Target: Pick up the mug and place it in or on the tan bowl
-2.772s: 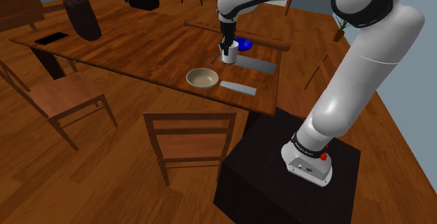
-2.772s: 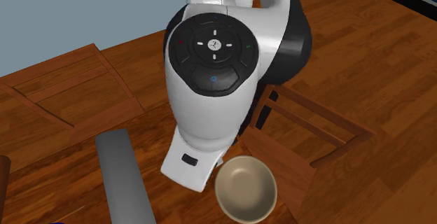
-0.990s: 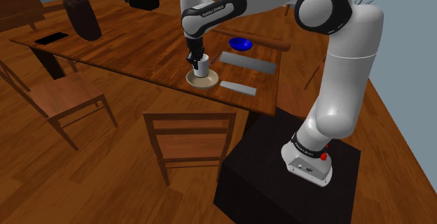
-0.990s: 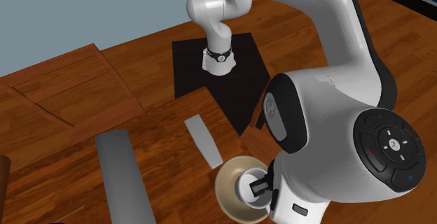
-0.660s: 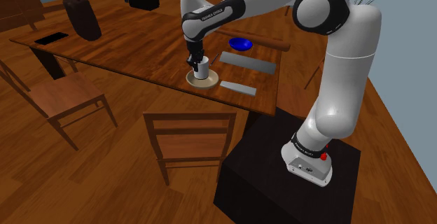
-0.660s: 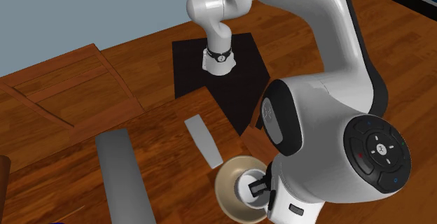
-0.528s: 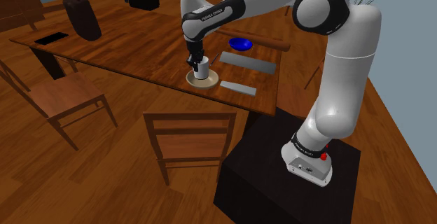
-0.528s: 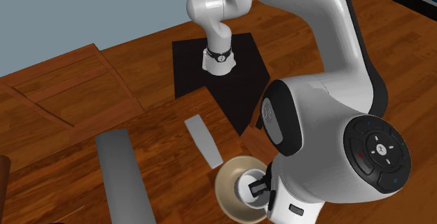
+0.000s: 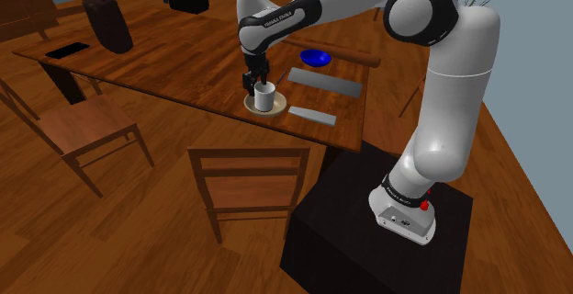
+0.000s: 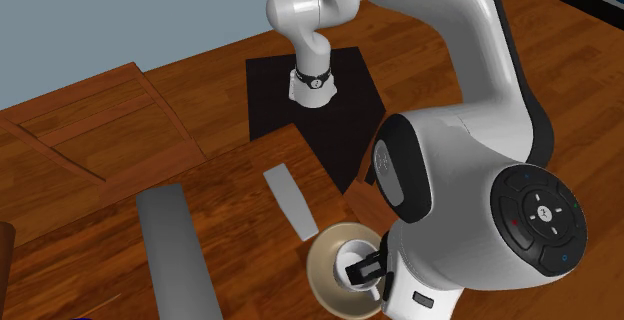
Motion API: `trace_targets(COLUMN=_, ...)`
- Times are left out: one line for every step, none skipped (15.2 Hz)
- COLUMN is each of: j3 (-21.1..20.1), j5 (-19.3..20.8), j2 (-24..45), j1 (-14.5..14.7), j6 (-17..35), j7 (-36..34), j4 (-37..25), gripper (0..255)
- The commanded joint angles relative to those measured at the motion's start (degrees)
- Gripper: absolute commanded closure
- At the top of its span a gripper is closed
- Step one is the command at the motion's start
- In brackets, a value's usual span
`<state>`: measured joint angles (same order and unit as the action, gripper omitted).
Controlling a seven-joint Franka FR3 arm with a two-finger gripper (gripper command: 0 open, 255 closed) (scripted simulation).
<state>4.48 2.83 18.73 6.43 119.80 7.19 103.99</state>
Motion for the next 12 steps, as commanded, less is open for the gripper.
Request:
trace_targets(j3=0.0, j5=0.0, j2=-0.7, j1=0.1, j6=-1.7, j7=0.0, j4=-1.0, gripper=0)
trace_targets(j3=0.0, j5=0.0, j2=-1.3, j1=0.1, j6=-3.4, j7=0.0, j4=-2.1, gripper=0)
trace_targets(j3=-0.1, j5=0.0, j2=-1.9, j1=0.2, j6=-5.2, j7=0.0, j4=-3.3, gripper=0)
trace_targets(j3=-0.1, j5=0.0, j2=-2.3, j1=0.3, j6=-6.6, j7=0.0, j4=-4.3, gripper=0)
trace_targets(j3=-0.1, j5=0.0, j2=-2.3, j1=0.3, j6=-6.6, j7=0.0, j4=-4.3, gripper=0)
trace_targets(j3=-0.1, j5=0.0, j2=-2.3, j1=0.3, j6=-6.6, j7=0.0, j4=-4.3, gripper=0)
trace_targets(j3=-0.1, j5=0.0, j2=-2.3, j1=0.3, j6=-6.6, j7=0.0, j4=-4.3, gripper=0)
trace_targets(j3=-0.1, j5=0.0, j2=-2.3, j1=0.3, j6=-6.6, j7=0.0, j4=-4.3, gripper=0)
trace_targets(j3=-0.1, j5=0.0, j2=-2.3, j1=0.3, j6=-6.6, j7=0.0, j4=-4.3, gripper=0)
trace_targets(j3=-0.1, j5=0.0, j2=-2.3, j1=0.3, j6=-6.6, j7=0.0, j4=-4.3, gripper=0)
trace_targets(j3=-0.1, j5=0.0, j2=-2.3, j1=0.3, j6=-6.6, j7=0.0, j4=-4.3, gripper=0)
trace_targets(j3=-0.1, j5=0.0, j2=-2.3, j1=0.3, j6=-6.6, j7=0.0, j4=-4.3, gripper=0)
